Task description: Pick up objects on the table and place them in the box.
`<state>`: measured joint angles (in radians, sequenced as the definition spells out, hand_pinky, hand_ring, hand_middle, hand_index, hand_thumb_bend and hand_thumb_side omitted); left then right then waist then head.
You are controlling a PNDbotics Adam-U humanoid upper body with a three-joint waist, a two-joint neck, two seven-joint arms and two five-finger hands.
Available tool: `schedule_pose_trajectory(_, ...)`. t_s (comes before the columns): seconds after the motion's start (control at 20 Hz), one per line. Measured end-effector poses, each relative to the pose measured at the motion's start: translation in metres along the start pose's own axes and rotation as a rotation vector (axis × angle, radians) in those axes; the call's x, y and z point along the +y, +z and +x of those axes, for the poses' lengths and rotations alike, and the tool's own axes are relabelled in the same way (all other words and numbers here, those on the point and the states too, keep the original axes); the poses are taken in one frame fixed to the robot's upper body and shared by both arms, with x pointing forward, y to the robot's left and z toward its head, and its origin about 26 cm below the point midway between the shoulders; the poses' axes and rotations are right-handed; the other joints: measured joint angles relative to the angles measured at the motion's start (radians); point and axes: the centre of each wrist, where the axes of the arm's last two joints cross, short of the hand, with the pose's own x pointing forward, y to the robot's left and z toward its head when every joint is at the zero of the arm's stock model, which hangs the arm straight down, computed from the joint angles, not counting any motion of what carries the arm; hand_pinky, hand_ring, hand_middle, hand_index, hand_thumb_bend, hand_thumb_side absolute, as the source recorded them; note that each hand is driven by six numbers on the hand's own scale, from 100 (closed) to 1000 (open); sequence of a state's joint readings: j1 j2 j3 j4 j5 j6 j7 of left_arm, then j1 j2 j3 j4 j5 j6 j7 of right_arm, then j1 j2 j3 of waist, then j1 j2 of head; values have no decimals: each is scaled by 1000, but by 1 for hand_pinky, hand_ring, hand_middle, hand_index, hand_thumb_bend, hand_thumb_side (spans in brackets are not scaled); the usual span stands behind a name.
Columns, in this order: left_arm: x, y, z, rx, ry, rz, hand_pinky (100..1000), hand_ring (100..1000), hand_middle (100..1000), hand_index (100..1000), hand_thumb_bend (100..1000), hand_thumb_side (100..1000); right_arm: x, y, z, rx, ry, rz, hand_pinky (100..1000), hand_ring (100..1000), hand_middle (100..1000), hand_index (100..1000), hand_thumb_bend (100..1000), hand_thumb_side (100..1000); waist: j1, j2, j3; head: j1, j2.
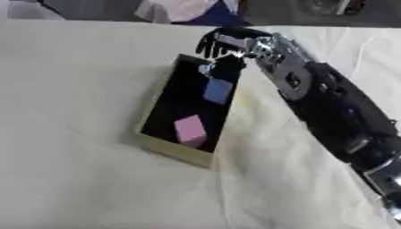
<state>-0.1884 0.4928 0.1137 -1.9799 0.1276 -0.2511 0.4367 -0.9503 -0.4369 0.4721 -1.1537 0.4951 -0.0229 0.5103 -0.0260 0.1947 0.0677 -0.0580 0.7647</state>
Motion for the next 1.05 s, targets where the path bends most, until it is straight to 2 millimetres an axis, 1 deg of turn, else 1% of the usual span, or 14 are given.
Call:
schedule_pose_trajectory(0.05, 0, 0, 0, -1, 0, 0, 700, 745, 749, 879, 263, 702, 0, 0, 0, -7, 4, 15, 793, 794, 747, 868, 100, 548, 0, 0, 0, -1, 0)
schedule_pose_trajectory(0.15, 0, 0, 0, -2, 1, 2, 700, 745, 749, 878, 264, 702, -2, 0, -1, -14, 17, 37, 798, 805, 761, 873, 100, 556, -1, 0, 0, -1, 0)
schedule_pose_trajectory(0.4, 0, 0, 0, -5, 2, 4, 700, 745, 749, 877, 265, 699, -8, 2, -2, -4, 60, 41, 783, 790, 742, 852, 100, 501, -3, 0, 0, -1, 0)
schedule_pose_trajectory(0.5, 0, 0, 0, -5, 2, 5, 700, 744, 749, 877, 265, 699, -12, 4, -2, 1, 75, 15, 781, 788, 732, 845, 100, 478, -3, 0, 0, 0, 0)
schedule_pose_trajectory(0.6, 0, 0, 0, -6, 1, 5, 701, 744, 749, 877, 268, 700, -19, 9, 0, 8, 90, -36, 783, 788, 730, 836, 100, 482, -2, -1, 0, 2, 0)
schedule_pose_trajectory(0.8, 0, 0, 0, -10, -1, 11, 701, 743, 749, 876, 273, 701, -38, 28, 0, 47, 125, -176, 793, 808, 753, 847, 100, 459, -1, -3, -5, 4, 0)
schedule_pose_trajectory(1.0, 3, 0, 0, -13, -9, 23, 701, 743, 749, 876, 282, 717, -52, 57, -7, 129, 141, -332, 812, 832, 775, 861, 100, 451, 3, -3, -11, 16, 0)
schedule_pose_trajectory(1.05, 3, 0, 0, -15, -11, 27, 701, 743, 749, 875, 285, 721, -55, 65, -8, 150, 144, -374, 821, 842, 789, 865, 100, 464, 5, -2, -13, 20, 0)
